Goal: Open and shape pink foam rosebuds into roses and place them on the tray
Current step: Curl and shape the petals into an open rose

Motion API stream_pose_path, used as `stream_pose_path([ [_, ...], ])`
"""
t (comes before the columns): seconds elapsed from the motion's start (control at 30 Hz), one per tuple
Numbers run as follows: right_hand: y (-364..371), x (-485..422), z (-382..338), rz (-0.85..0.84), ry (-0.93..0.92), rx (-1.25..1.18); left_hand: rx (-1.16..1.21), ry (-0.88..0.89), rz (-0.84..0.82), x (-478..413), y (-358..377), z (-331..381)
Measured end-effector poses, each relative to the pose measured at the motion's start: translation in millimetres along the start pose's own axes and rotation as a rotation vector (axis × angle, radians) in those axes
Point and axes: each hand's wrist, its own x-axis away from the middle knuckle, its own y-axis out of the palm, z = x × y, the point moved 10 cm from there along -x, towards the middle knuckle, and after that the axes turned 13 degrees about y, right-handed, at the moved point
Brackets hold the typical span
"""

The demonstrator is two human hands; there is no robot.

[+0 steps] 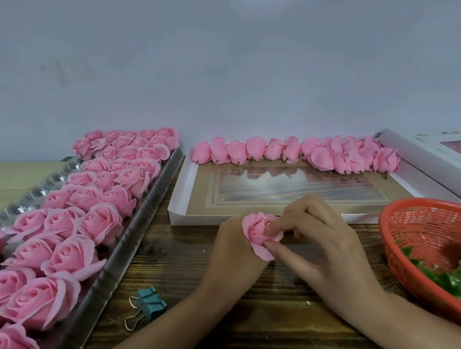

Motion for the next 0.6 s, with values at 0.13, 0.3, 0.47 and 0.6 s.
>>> stream_pose_path([
  [0.13,2.5,0.8,1.2,-0.02,-0.015,0.021,-0.006,0.02,-0.029,0.7,3.0,0.2],
  [0.3,0.4,3.3,-10.4,0.029,-0.114,0.149,0.053,0.003,-0.183,-3.9,18.5,-7.4],
  [0.47,-2.4,8.2,-27.9,0.128,-0.287,0.32,0.012,0.029,-0.128,-0.1,12.2,-3.5],
  [0.6,0.9,9.3,-28.6,0.113,-0.308,0.375,0.061,-0.075,-0.208,-3.5,23.1,-10.7],
])
